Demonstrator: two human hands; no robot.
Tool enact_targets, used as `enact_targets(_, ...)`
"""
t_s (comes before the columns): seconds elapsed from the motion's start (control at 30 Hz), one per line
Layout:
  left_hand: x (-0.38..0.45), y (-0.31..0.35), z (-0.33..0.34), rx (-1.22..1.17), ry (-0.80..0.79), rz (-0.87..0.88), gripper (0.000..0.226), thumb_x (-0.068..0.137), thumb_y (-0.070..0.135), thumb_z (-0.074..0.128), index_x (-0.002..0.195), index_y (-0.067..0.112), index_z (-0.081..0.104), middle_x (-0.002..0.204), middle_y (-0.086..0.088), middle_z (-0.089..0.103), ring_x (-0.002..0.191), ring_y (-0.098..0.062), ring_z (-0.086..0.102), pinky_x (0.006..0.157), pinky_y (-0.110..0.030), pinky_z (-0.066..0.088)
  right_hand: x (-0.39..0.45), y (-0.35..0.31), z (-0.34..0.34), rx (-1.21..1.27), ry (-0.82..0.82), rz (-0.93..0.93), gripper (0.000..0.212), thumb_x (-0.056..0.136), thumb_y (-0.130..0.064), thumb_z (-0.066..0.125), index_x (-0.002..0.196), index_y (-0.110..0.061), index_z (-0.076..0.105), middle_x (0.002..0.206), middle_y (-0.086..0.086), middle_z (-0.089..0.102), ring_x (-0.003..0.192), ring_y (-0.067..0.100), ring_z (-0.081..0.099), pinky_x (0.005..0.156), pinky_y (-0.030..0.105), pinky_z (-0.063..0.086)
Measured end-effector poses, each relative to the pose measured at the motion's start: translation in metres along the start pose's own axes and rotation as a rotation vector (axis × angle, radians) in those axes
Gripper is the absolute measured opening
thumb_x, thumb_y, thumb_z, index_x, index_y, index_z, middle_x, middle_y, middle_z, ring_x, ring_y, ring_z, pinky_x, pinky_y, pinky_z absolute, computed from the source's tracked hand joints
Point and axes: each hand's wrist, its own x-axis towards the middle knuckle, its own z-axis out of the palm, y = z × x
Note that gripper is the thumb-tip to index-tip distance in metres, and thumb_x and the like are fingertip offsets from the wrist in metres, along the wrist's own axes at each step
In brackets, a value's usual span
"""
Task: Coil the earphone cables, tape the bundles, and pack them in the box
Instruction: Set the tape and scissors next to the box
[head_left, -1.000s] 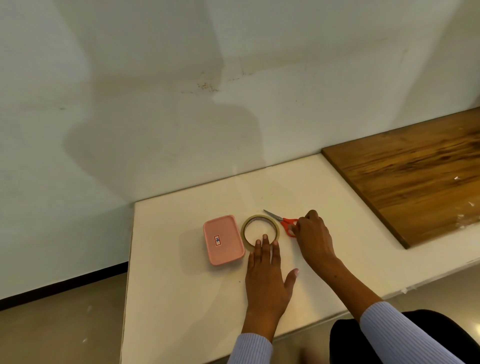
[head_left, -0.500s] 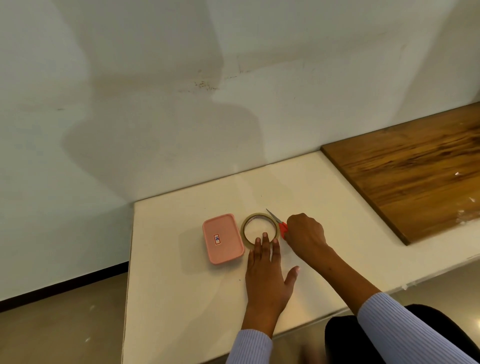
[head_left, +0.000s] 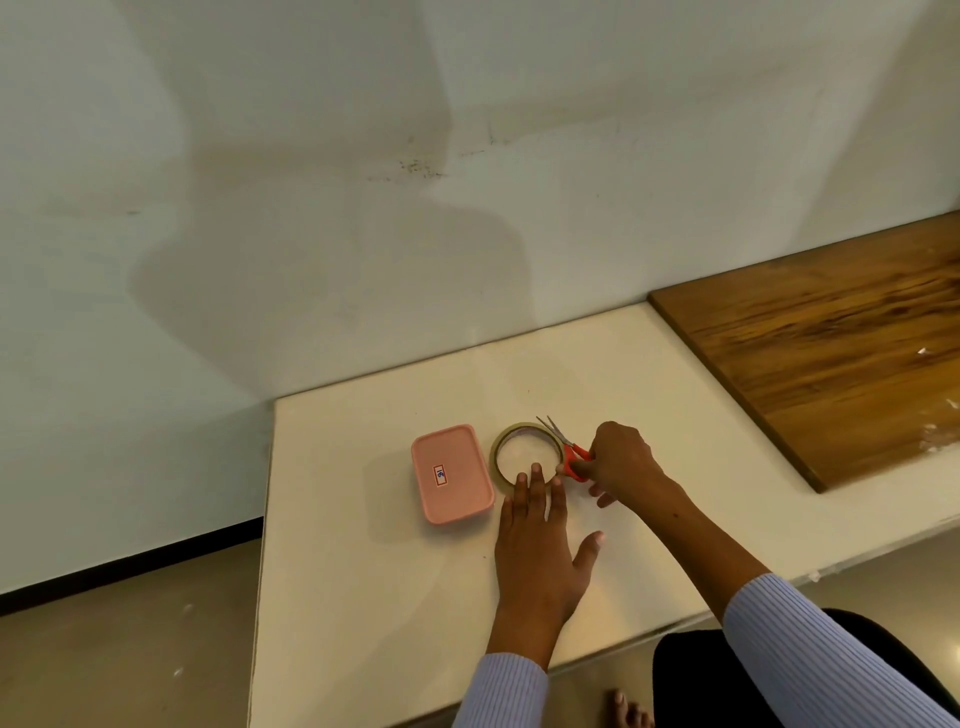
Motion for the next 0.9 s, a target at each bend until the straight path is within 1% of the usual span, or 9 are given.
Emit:
enact_targets(0.07, -0.001, 0.002, -0.004, 0.023, -0.021, -0.038, 0.092, 0.084, 0.070, -0.005, 0.141, 0.015, 0.043, 0.149, -0.008, 0.037, 0.137, -0.028, 0.036, 0.105, -0.038, 0.020, -0.001, -0.001, -0.001, -0.001, -0.021, 0.004, 0.023, 0.085, -0.015, 0.068, 0.091, 0.007, 0.063, 0.084, 0.020, 0.072, 0.071, 0.031, 0.072, 0.074, 0.042, 0.059)
enact_targets(0.13, -0.002, 0.003, -0.004, -0.003, -0.023, -0.029, 0.096, 0.081, 0.072, -0.009, 0.144, 0.015, 0.036, 0.153, -0.007, 0.029, 0.140, -0.028, 0.028, 0.107, -0.039, 0.014, -0.003, -0.001, -0.004, 0.034, -0.050, 0.012, 0.028, 0.087, -0.018, 0.066, 0.094, 0.009, 0.063, 0.085, 0.018, 0.072, 0.071, 0.029, 0.071, 0.073, 0.039, 0.060)
enact_targets(0.2, -0.001, 0.002, -0.005, 0.015, -0.051, -0.015, 0.099, 0.077, 0.073, -0.011, 0.147, 0.016, 0.029, 0.156, -0.006, 0.021, 0.143, -0.028, 0.022, 0.109, -0.038, 0.008, -0.005, -0.002, -0.010, 0.195, -0.085, 0.024, 0.032, 0.091, -0.022, 0.060, 0.095, 0.010, 0.061, 0.082, 0.017, 0.066, 0.063, 0.026, 0.066, 0.063, 0.033, 0.059)
enact_targets(0.3, -0.002, 0.002, -0.004, 0.051, -0.071, -0.054, 0.085, 0.088, 0.066, 0.000, 0.136, 0.015, 0.049, 0.144, -0.008, 0.045, 0.130, -0.027, 0.046, 0.102, -0.037, 0.029, -0.013, -0.005, -0.024, 0.374, -0.187, 0.107, 0.030, 0.090, -0.020, 0.060, 0.084, 0.009, 0.061, 0.076, 0.017, 0.060, 0.055, 0.023, 0.061, 0.048, 0.028, 0.056)
enact_targets(0.37, -0.002, 0.001, -0.002, 0.053, -0.056, -0.045, 0.083, 0.089, 0.065, 0.002, 0.134, 0.015, 0.052, 0.142, -0.008, 0.048, 0.128, -0.027, 0.049, 0.100, -0.036, 0.032, -0.013, -0.006, -0.029, 0.387, -0.202, 0.127, 0.031, 0.088, -0.021, 0.062, 0.086, 0.010, 0.061, 0.076, 0.018, 0.059, 0.053, 0.023, 0.060, 0.042, 0.026, 0.054)
enact_targets(0.53, -0.002, 0.002, -0.004, 0.068, -0.051, -0.051, 0.081, 0.091, 0.063, 0.003, 0.128, 0.017, 0.058, 0.137, -0.006, 0.054, 0.123, -0.024, 0.054, 0.097, -0.033, 0.038, -0.004, 0.000, -0.023, 0.282, -0.115, 0.141, 0.037, 0.083, -0.029, 0.069, 0.089, 0.007, 0.060, 0.063, 0.012, 0.063, 0.065, 0.028, 0.066, 0.074, 0.038, 0.057)
enact_targets(0.63, -0.002, 0.003, -0.004, 0.065, -0.021, -0.042, 0.081, 0.090, 0.063, 0.004, 0.128, 0.017, 0.058, 0.137, -0.006, 0.054, 0.123, -0.023, 0.054, 0.097, -0.032, 0.038, -0.002, 0.001, -0.022, 0.291, -0.085, 0.171, 0.035, 0.083, -0.030, 0.068, 0.082, 0.003, 0.056, 0.062, 0.012, 0.062, 0.061, 0.028, 0.065, 0.066, 0.032, 0.054)
enact_targets(0.77, -0.003, 0.004, -0.004, 0.045, -0.037, -0.057, 0.081, 0.090, 0.064, 0.004, 0.128, 0.017, 0.058, 0.138, -0.006, 0.054, 0.123, -0.023, 0.054, 0.097, -0.032, 0.038, -0.004, 0.000, -0.024, 0.315, -0.081, 0.180, 0.032, 0.084, -0.026, 0.068, 0.087, 0.004, 0.059, 0.058, 0.010, 0.062, 0.055, 0.025, 0.064, 0.062, 0.032, 0.055)
enact_targets(0.9, -0.002, 0.002, -0.002, 0.080, 0.013, -0.052, 0.079, 0.090, 0.063, 0.006, 0.128, 0.018, 0.058, 0.136, -0.005, 0.055, 0.123, -0.023, 0.055, 0.097, -0.032, 0.038, -0.010, 0.002, -0.033, 0.398, -0.164, 0.172, 0.027, 0.092, -0.014, 0.057, 0.070, 0.001, 0.059, 0.049, 0.005, 0.061, 0.035, 0.014, 0.057, 0.035, 0.022, 0.048)
